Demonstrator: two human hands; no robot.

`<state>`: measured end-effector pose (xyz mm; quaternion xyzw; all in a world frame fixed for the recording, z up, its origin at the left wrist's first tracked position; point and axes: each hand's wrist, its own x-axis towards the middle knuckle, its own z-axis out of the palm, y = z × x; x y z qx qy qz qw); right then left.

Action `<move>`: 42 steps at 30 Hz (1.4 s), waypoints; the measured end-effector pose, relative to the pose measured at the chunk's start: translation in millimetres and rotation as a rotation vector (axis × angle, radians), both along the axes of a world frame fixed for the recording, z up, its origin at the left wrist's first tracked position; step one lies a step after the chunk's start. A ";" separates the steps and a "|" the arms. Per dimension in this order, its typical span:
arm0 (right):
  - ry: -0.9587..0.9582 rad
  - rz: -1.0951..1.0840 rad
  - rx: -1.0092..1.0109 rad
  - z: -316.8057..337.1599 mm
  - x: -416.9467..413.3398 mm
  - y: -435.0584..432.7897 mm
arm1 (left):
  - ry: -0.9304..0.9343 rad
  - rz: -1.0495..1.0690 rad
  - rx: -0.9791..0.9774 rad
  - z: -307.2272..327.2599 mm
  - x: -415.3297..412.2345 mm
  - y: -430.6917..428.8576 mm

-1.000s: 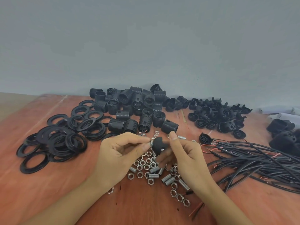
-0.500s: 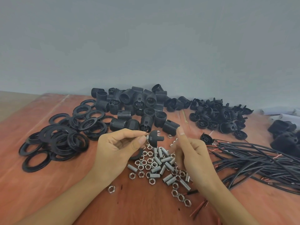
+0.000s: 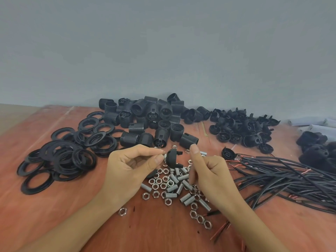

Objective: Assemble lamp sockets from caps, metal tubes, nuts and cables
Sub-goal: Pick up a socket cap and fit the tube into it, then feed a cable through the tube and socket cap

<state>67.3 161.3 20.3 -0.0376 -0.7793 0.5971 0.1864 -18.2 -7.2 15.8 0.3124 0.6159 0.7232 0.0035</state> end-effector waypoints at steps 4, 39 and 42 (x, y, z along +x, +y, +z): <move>0.081 0.102 -0.004 1.0 1.5 1.1 | 0.004 0.003 0.001 0.8 0.7 0.6; 0.352 -0.166 0.693 -11.5 2.8 37.2 | -0.338 -0.089 0.114 -4.0 -1.5 0.0; 0.316 -0.198 0.746 -12.4 3.5 38.8 | -0.339 -0.093 0.107 -4.8 -3.0 -0.2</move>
